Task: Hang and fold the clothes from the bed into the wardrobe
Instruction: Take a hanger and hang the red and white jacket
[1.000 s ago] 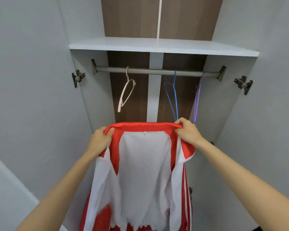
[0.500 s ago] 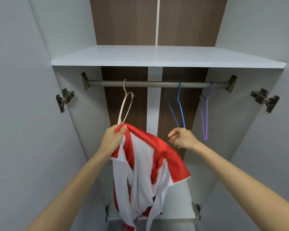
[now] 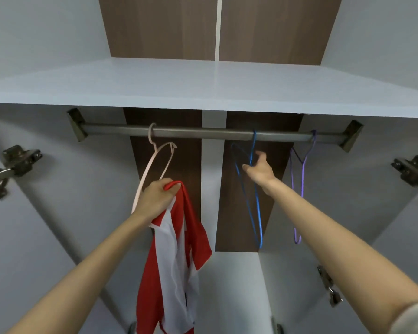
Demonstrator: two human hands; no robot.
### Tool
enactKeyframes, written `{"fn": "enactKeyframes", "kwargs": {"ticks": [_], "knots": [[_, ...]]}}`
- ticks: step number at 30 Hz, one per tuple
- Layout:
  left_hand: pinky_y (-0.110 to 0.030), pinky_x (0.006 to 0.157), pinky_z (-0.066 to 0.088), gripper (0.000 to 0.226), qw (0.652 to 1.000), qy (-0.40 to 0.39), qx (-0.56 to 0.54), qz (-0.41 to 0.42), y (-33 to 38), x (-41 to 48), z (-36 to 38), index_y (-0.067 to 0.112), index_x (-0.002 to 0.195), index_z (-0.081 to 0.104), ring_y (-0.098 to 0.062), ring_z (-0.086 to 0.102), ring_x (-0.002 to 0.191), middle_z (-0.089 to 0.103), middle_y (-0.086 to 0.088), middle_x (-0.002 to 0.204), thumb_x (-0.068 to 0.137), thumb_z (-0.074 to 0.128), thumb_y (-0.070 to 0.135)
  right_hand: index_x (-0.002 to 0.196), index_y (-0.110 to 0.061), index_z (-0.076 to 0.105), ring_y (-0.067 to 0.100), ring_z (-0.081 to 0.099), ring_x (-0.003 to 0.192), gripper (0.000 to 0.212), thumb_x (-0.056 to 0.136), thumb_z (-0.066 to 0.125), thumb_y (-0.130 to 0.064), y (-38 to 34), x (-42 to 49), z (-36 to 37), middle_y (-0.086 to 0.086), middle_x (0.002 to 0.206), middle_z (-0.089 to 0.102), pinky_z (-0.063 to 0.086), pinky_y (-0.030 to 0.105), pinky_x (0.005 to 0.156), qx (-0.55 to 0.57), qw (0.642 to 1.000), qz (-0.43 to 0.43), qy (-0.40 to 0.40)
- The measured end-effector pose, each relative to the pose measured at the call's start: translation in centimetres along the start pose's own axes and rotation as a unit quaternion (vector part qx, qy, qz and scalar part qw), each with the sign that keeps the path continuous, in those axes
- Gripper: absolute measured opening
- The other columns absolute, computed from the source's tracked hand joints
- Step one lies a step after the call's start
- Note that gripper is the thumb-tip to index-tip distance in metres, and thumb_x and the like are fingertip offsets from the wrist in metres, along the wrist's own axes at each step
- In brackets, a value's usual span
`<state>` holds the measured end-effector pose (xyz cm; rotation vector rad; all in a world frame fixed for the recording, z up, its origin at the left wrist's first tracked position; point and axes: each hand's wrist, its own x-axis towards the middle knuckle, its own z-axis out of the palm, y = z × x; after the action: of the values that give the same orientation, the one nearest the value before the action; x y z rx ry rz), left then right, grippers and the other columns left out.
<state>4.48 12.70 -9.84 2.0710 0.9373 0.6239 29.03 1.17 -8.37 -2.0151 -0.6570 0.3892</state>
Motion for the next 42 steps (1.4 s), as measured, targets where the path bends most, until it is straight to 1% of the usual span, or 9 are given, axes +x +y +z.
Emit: {"fn": "enactKeyframes", "kwargs": {"ticks": [3,7,10,18,23,26,29,34,42], "knots": [[-0.019,0.067,0.043,0.024,1.0,0.006,0.015,-0.009,0.0,2.0,0.5,0.013,0.095,0.066,-0.019,0.061,0.081,0.065,-0.006,0.088,0.099,0.048,0.029,0.143,-0.018,0.027,0.019,0.062,0.076,0.05,0.099,0.048,-0.009,-0.3,2.4,0.5,0.013,0.119,0.056,0.056,0.029,0.069,0.084,0.996,0.024,-0.03],[-0.018,0.067,0.043,0.023,1.0,0.007,0.024,-0.017,-0.3,3.6,1.1,0.012,0.097,0.065,-0.013,0.058,0.076,0.063,-0.003,0.088,0.099,0.048,0.027,0.119,-0.008,0.053,0.02,0.054,0.076,0.023,0.1,0.04,-0.008,0.0,4.0,0.9,0.01,0.098,0.055,0.047,0.03,0.067,0.07,0.996,-0.039,0.039],[-0.025,0.075,0.048,0.023,1.0,-0.011,0.024,-0.014,-0.4,4.1,1.8,0.013,0.097,0.065,-0.017,0.061,0.08,0.064,-0.004,0.09,0.099,0.047,0.028,0.105,-0.01,0.055,0.011,0.048,0.064,0.02,0.102,0.036,-0.01,-0.1,3.8,0.5,0.008,0.088,0.054,0.04,0.025,0.059,0.073,0.991,-0.084,0.071],[-0.035,0.085,0.051,0.029,0.999,-0.049,0.011,-0.002,-0.7,2.8,2.9,0.011,0.1,0.064,-0.022,0.062,0.085,0.065,-0.008,0.093,0.1,0.045,0.032,0.115,-0.005,0.046,0.029,0.06,0.087,0.017,0.1,0.043,-0.014,0.7,-2.2,-2.4,0.016,0.092,0.065,0.036,0.025,0.068,-0.016,0.986,-0.117,0.117],[-0.043,0.093,0.05,0.035,0.998,-0.058,-0.02,-0.024,-1.8,-0.5,3.5,0.002,0.099,0.063,-0.032,0.063,0.091,0.064,-0.018,0.094,0.101,0.043,0.031,0.117,-0.005,0.05,0.006,0.055,0.072,0.023,0.101,0.045,-0.021,1.7,-10.6,-4.4,-0.007,0.073,0.068,0.033,0.02,0.069,-0.086,0.985,-0.112,0.097],[-0.045,0.095,0.049,0.038,0.997,-0.069,-0.013,-0.035,-2.6,-3.0,4.0,0.0,0.106,0.065,-0.033,0.063,0.096,0.065,-0.019,0.102,0.101,0.043,0.031,0.092,-0.015,0.062,-0.001,0.053,0.051,0.02,0.099,0.046,-0.024,2.6,-16.2,-5.8,-0.016,0.073,0.071,0.042,0.026,0.069,-0.139,0.984,-0.083,0.078],[-0.041,0.094,0.05,0.034,0.995,-0.08,-0.002,-0.057,-3.0,-5.4,4.0,0.005,0.107,0.066,-0.025,0.064,0.093,0.067,-0.015,0.104,0.1,0.045,0.031,0.082,-0.024,0.069,-0.007,0.052,0.054,0.029,0.098,0.045,-0.027,3.3,-21.8,-7.0,-0.027,0.06,0.064,0.038,0.016,0.059,-0.176,0.98,-0.046,0.084],[-0.039,0.09,0.054,0.029,0.991,-0.103,-0.006,-0.089,-2.6,-10.1,3.6,0.01,0.108,0.061,-0.024,0.065,0.093,0.066,-0.012,0.108,0.098,0.049,0.035,0.079,-0.028,0.069,-0.015,0.049,0.053,0.032,0.099,0.045,-0.033,3.6,-29.2,-7.5,-0.027,0.061,0.065,0.031,0.015,0.055,-0.225,0.973,-0.029,0.036],[-0.037,0.087,0.056,0.035,0.979,-0.176,-0.084,-0.057,2.9,-21.0,3.1,0.009,0.114,0.063,-0.025,0.066,0.094,0.066,-0.011,0.107,0.095,0.055,0.037,0.084,-0.025,0.067,-0.012,0.05,0.053,0.025,0.098,0.046,-0.03,5.3,-36.6,-6.4,-0.022,0.066,0.068,0.034,0.02,0.059,-0.197,0.977,-0.072,0.031]]}}
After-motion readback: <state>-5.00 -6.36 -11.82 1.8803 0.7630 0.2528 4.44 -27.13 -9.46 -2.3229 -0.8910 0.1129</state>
